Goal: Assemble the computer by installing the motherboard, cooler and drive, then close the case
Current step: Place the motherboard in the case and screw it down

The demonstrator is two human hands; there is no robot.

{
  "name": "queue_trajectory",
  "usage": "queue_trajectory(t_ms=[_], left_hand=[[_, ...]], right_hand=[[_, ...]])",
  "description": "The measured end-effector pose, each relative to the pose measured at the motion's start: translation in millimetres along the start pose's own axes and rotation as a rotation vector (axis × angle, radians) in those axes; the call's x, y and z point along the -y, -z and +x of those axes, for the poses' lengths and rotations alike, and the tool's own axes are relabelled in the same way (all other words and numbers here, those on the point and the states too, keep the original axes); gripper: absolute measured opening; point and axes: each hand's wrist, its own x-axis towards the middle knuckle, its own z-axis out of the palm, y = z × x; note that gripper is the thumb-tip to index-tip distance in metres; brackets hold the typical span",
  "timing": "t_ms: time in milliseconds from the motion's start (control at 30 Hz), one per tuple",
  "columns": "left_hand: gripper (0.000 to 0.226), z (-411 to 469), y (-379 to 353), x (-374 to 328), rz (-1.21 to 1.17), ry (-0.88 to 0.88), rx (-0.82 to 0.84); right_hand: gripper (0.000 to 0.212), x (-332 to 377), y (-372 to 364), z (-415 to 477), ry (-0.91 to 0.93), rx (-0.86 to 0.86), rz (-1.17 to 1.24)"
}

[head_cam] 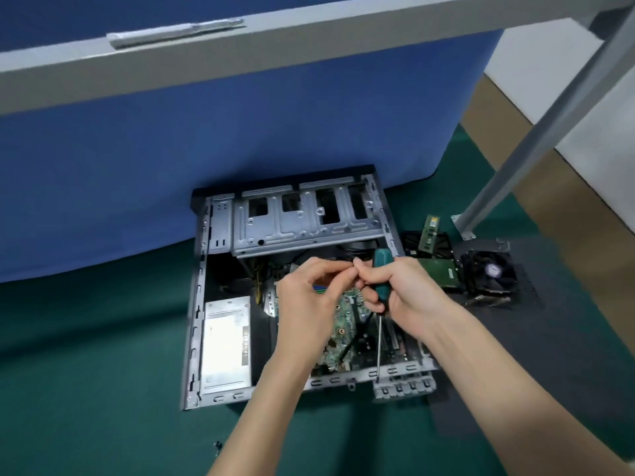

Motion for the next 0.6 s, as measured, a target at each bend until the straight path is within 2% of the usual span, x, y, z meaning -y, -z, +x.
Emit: queue_trajectory(t_ms=[167, 300, 367, 500, 600], left_hand=[[0.008, 12, 28, 31, 0.211, -0.067, 0.009], [0.009, 19, 41, 54, 0.597, -0.272, 0.059], [0.007, 24, 50, 66, 0.708, -0.305, 0.097], [0.005, 40, 78, 93, 0.829, -0.026, 0.162], [0.001, 60, 89, 105, 0.799, 0.192, 0.280]], right_hand=[[0.009, -21, -20, 25, -0.134, 0.057, 0.071], [0.012, -34, -29, 44, -0.189, 0.082, 0.053], [0.016, -36, -28, 53, -0.171, 0.060, -0.026], [0.009, -39, -19, 74, -0.035, -0.009, -0.440], [0.016, -51, -24, 102, 0.021, 0.013, -0.793]])
